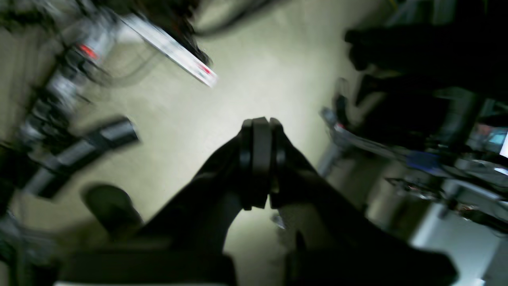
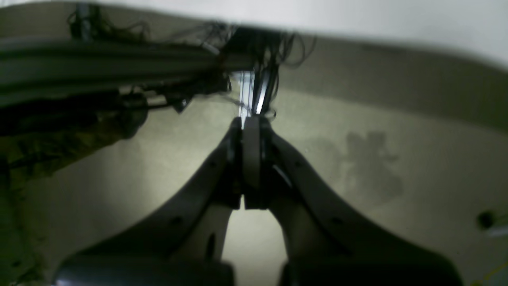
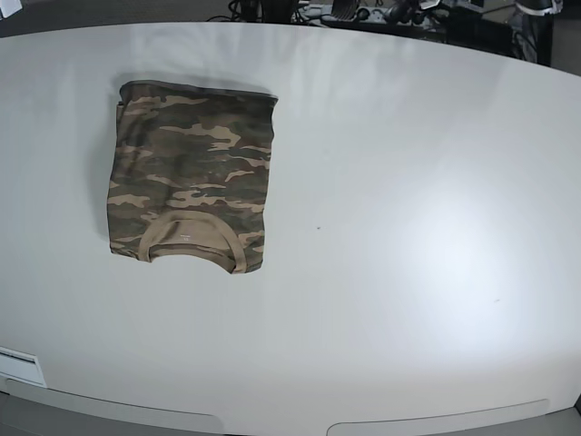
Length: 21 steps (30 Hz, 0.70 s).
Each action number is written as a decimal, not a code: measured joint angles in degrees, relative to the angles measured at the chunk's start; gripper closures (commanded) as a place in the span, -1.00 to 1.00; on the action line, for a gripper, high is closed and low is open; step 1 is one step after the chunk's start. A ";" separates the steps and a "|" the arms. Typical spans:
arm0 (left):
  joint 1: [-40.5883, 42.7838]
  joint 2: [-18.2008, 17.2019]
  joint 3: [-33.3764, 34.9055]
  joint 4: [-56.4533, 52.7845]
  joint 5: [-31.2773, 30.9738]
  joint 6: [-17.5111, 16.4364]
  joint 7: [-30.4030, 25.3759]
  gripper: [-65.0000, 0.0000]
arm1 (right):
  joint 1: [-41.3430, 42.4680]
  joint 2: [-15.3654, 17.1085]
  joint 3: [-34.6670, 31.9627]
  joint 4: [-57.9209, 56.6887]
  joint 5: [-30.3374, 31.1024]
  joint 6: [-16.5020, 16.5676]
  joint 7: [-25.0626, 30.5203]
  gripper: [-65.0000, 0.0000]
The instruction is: Fold the T-shirt properly
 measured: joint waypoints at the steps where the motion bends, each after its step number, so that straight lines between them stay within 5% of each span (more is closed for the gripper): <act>1: 2.16 -0.07 -0.50 0.02 1.99 0.00 -0.90 1.00 | -1.20 -0.28 -0.22 -0.59 0.11 0.00 0.13 1.00; 4: 6.64 -0.11 -0.72 -0.04 7.39 0.09 -6.97 1.00 | -3.43 -0.37 -2.45 -4.33 0.04 0.00 0.13 1.00; 9: 6.91 4.63 -0.68 -4.87 8.09 -0.11 -9.70 1.00 | -2.99 -0.15 -11.58 -15.32 -0.17 0.00 0.42 1.00; 14: 0.11 11.04 -0.61 -19.10 8.70 -2.97 -11.21 1.00 | -0.50 1.88 -24.24 -29.20 -15.30 -0.09 8.22 1.00; 21: -15.08 17.22 -0.39 -47.01 8.81 -8.63 -15.72 1.00 | 14.49 2.91 -37.88 -51.47 -36.11 -0.24 28.11 1.00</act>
